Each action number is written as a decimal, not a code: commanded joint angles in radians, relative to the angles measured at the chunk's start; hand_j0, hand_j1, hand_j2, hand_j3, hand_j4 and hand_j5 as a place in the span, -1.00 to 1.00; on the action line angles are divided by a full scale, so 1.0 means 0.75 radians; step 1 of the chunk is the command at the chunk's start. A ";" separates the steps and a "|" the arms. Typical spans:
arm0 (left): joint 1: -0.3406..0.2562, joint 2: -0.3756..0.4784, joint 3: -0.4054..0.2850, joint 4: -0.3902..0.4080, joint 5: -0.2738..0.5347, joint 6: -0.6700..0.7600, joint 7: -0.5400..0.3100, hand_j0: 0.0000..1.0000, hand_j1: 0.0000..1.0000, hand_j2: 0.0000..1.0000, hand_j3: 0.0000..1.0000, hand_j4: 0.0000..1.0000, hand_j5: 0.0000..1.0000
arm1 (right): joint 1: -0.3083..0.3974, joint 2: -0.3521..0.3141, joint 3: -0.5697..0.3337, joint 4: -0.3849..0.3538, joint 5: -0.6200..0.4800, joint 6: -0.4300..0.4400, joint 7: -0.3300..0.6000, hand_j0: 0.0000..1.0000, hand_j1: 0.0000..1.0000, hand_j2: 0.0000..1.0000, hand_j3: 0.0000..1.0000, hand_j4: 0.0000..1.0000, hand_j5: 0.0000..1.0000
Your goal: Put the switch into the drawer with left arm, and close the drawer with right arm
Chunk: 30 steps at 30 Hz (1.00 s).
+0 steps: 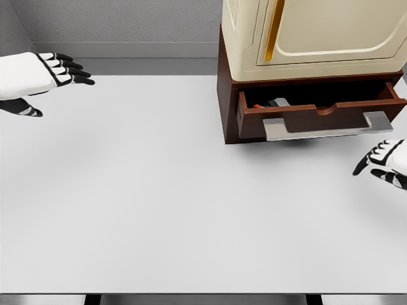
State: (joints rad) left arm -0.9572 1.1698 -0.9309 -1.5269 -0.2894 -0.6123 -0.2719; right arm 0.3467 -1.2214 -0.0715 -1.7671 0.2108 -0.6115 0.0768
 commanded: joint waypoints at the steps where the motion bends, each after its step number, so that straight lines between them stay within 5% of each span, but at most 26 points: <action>1: 0.000 0.001 0.002 0.001 0.008 0.002 0.000 1.00 1.00 1.00 1.00 1.00 1.00 | -0.002 0.000 0.003 0.000 0.001 0.001 0.000 0.02 0.02 0.02 0.02 0.02 0.02; 26: -0.002 0.007 0.002 0.003 0.008 0.002 0.000 1.00 1.00 1.00 1.00 1.00 1.00 | -0.356 0.139 0.277 0.014 0.116 0.001 0.002 0.02 0.02 0.02 0.02 0.02 0.02; 30: -0.002 0.005 0.002 0.003 0.008 0.002 0.000 1.00 1.00 1.00 1.00 1.00 1.00 | -0.458 0.187 0.369 0.076 0.148 0.001 0.016 0.02 0.02 0.02 0.02 0.02 0.02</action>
State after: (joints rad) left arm -0.9588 1.1727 -0.9309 -1.5252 -0.2892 -0.6122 -0.2716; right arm -0.0076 -1.0935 0.1723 -1.7277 0.3143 -0.6111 0.0870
